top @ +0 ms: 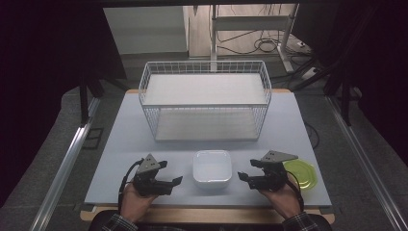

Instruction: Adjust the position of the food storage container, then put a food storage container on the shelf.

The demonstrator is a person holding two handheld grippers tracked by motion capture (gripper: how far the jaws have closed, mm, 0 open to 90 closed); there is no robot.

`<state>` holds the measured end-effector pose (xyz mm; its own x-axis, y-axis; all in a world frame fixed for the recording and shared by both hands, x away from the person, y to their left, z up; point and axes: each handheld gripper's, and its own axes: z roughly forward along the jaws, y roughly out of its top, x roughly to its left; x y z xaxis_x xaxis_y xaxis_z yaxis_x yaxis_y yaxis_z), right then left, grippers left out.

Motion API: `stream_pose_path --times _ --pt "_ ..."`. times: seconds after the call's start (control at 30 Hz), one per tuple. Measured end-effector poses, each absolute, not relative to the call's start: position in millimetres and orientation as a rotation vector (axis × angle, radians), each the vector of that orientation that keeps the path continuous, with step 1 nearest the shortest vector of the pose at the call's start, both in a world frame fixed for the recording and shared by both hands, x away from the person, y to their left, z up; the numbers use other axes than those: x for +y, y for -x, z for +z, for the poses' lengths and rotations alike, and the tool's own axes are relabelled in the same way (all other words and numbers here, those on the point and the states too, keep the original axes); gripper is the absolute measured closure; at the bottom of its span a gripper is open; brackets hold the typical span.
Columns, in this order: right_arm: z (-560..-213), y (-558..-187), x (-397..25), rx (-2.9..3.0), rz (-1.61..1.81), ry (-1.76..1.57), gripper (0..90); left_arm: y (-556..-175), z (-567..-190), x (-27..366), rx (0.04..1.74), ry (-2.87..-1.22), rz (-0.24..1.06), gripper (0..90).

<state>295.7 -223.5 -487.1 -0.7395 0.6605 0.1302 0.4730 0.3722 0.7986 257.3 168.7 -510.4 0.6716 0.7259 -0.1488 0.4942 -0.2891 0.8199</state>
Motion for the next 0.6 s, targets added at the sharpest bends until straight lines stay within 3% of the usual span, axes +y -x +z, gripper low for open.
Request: stream_pose_path --times 0.23,0.43,0.6 --pt "-487 -298 -221 2.409 1.343 -1.013 18.4 -259 -517 162 0.910 -1.999 0.368 7.4" --pt "-490 -301 -218 2.414 1.352 -1.022 10.7 -266 -517 159 0.945 -1.991 0.286 5.7" --pt "-488 -302 -213 2.422 1.352 -1.011 9.5 -271 -514 154 0.954 -1.992 0.236 4.8"
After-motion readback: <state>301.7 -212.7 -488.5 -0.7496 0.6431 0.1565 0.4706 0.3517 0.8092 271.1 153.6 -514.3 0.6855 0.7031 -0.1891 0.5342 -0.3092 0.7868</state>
